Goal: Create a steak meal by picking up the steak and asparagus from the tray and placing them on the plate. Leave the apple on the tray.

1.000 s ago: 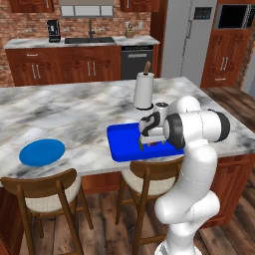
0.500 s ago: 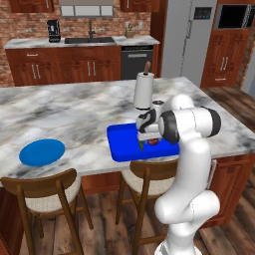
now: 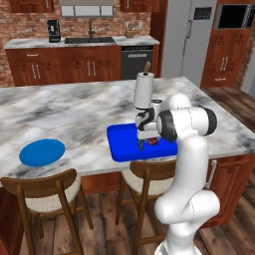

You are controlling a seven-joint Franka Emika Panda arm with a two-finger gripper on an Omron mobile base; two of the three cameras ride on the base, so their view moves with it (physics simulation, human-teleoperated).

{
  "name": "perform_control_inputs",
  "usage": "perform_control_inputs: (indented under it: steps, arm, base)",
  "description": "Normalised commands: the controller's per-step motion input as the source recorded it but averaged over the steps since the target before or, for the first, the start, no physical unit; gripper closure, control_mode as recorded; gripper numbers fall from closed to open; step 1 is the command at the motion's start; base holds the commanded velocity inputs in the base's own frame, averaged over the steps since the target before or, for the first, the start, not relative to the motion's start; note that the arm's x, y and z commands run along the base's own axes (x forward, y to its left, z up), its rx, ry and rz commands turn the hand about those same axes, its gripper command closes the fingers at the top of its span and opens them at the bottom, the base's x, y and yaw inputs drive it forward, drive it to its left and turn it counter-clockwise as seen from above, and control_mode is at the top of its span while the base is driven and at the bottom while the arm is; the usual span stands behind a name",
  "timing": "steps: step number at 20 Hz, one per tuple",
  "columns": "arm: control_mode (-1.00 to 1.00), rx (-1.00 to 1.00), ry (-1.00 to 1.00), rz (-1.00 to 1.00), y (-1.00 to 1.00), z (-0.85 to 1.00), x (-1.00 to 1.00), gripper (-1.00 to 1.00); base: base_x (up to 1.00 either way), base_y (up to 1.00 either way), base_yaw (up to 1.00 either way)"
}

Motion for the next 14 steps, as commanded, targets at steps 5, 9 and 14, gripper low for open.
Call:
perform_control_inputs:
  steps: [5,9,14]
  arm:
    - [-1.0,0.0,-0.05,0.0,0.0,0.03,-0.13,1.0]
    - [-1.0,0.0,-0.1,0.0,0.08,0.61,-0.43,1.0]
    - [-1.0,-0.01,-0.2,0.01,0.27,0.86,-0.44,1.0]
  base:
    - [0.0,0.0,0.0]
    - [0.0,0.0,0.0]
    - [0.0,0.0,0.0]
